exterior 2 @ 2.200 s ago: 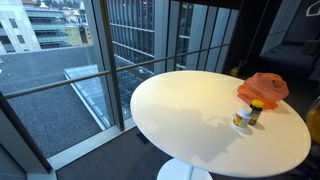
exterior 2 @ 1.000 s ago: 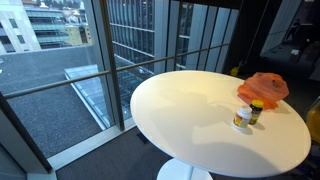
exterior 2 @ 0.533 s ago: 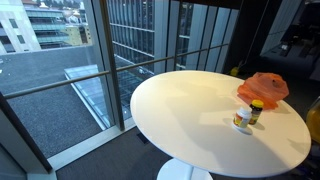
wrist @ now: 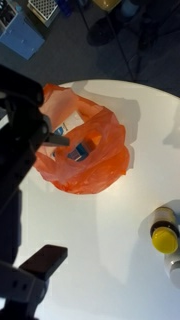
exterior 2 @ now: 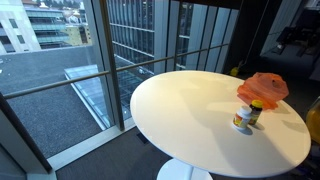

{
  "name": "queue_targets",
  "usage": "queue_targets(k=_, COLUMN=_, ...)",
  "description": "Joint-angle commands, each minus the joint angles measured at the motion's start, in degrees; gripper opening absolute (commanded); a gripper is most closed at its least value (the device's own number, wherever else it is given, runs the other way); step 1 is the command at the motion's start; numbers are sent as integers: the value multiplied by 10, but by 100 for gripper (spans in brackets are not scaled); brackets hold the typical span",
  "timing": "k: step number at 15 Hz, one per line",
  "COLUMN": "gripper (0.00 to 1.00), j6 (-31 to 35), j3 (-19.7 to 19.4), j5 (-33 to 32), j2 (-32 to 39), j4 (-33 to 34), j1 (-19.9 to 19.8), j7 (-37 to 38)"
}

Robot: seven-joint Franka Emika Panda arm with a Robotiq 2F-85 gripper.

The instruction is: Remove the blue box from the plastic bag

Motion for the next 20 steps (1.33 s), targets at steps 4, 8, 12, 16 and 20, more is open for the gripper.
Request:
queue_targets(k=4, gripper=100, j6=27, j3=-17, j5=-2, j2=72, j4=61, j1=-16, j7=44)
queue_targets(k=8, gripper=100, j6=29, j3=-20, j5=0, j2=73, j4=51, j1=-15, j7=34)
queue_targets(k=12, gripper=100, j6=29, j3=-21, j5=0, j2=80, j4=57, j1=-15, j7=36)
queue_targets(k=16, gripper=100, j6=19, j3=-26, j5=3, j2=94, j4=78, j1=-20, j7=47)
queue_targets(k=20, gripper=100, j6=21, j3=-40, j5=3, j2=118, j4=100, j1=-30, j7=56)
